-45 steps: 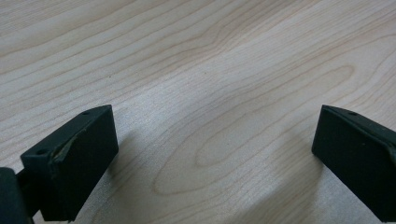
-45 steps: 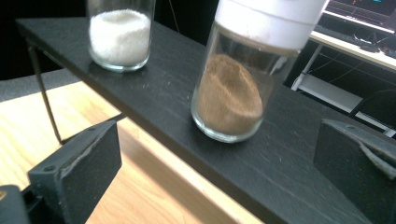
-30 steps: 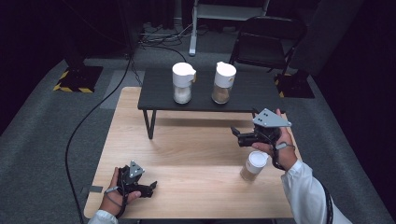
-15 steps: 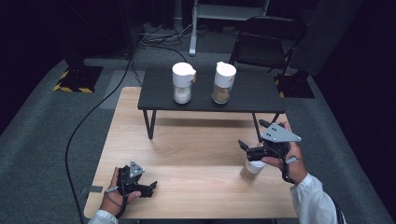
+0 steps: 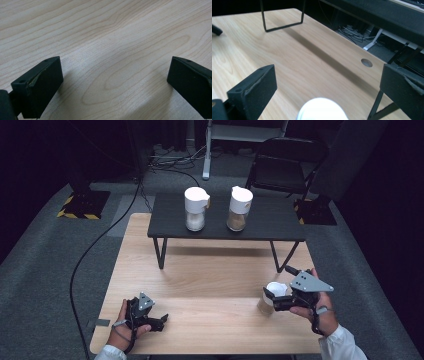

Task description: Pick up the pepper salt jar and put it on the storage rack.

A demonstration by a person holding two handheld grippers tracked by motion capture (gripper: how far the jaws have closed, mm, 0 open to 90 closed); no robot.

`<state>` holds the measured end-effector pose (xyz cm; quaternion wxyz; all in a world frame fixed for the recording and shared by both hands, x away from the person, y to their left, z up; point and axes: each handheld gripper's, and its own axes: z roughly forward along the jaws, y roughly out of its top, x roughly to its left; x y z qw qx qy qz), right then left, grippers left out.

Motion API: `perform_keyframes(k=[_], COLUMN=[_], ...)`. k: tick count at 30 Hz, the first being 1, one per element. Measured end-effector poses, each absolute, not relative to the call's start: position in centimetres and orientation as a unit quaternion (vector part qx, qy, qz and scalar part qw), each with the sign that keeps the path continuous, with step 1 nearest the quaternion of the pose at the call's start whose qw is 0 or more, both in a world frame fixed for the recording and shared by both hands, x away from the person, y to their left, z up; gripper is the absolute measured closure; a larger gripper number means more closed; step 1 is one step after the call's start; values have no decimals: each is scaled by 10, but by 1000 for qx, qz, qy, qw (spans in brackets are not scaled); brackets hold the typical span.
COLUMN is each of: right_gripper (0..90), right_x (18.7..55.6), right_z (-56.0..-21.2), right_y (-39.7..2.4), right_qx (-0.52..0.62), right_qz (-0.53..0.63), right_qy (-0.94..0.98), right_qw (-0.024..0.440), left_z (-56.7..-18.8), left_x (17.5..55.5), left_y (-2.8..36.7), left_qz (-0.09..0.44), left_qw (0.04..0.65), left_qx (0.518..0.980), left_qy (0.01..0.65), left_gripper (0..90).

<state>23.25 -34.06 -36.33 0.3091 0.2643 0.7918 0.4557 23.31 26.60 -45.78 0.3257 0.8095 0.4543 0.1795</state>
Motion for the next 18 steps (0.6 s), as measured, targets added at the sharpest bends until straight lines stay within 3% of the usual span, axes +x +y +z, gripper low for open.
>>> perform_keyframes(k=[18], right_gripper=[5], right_x=[208], right_z=[-401], right_y=[-365], right_qx=[274], right_qz=[421], right_qy=[813], right_qw=[294], left_z=[-458], left_x=[233], left_y=[266], left_qz=[180], left_qw=[326], left_qx=[810], left_qy=[454], left_gripper=[2])
